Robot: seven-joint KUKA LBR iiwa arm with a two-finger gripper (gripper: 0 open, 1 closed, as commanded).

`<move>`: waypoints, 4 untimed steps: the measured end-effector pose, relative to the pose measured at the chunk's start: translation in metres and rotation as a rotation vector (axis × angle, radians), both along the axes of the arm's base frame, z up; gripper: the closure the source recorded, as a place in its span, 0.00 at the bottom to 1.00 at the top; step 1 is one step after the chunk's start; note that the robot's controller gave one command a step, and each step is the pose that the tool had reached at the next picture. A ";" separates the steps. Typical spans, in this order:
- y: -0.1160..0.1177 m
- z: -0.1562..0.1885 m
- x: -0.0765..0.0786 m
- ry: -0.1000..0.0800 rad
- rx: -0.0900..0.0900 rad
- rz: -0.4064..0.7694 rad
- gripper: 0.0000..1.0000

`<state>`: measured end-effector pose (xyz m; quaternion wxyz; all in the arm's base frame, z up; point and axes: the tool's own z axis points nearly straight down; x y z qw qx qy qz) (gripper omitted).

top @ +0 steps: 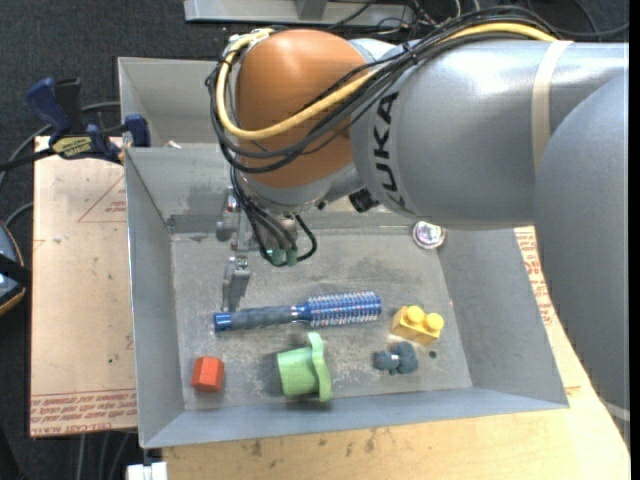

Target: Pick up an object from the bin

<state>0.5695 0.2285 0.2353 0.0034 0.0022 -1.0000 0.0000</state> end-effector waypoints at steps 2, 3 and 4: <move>-0.097 -0.161 -0.003 -0.012 0.004 -0.093 0.00; -0.095 -0.156 -0.003 -0.015 0.005 -0.090 1.00; -0.095 -0.158 -0.004 -0.011 0.003 -0.090 0.00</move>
Offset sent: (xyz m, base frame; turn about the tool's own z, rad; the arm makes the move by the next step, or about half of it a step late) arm -0.0260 -0.0473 -0.0678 0.1340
